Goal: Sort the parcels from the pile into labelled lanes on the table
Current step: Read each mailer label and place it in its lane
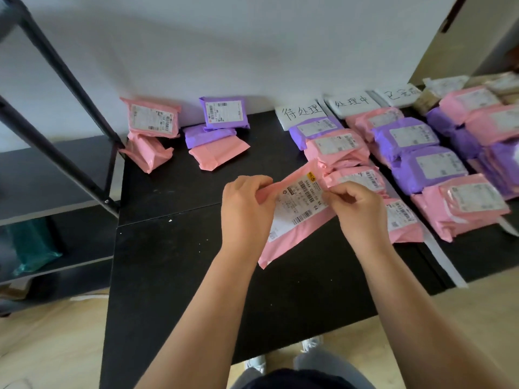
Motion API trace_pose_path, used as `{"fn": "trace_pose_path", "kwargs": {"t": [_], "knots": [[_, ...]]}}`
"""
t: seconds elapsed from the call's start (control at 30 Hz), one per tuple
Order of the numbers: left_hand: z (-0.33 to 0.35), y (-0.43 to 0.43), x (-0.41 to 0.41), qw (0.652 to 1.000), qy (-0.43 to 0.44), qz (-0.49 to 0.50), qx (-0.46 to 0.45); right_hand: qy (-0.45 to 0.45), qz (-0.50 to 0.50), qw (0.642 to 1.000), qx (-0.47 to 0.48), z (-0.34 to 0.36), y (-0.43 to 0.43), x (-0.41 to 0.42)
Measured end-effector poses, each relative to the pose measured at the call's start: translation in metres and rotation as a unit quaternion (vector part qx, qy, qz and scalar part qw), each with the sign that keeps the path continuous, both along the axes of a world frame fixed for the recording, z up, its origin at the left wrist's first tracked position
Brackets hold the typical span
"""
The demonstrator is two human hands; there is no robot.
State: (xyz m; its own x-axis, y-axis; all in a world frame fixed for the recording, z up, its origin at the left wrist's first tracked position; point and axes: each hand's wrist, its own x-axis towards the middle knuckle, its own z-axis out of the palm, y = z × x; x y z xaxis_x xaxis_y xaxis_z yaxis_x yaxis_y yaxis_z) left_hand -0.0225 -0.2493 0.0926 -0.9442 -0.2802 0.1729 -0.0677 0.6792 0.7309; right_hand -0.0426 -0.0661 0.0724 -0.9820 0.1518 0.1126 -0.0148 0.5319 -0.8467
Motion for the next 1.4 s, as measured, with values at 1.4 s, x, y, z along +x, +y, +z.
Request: {"fn": "trace_pose_path", "kwargs": {"t": [1.4], "knots": [[-0.121,0.227,-0.150,0.937,-0.325,-0.008,0.125,-0.200,0.004,0.976,0.088,-0.104,0.229,-0.190]]}}
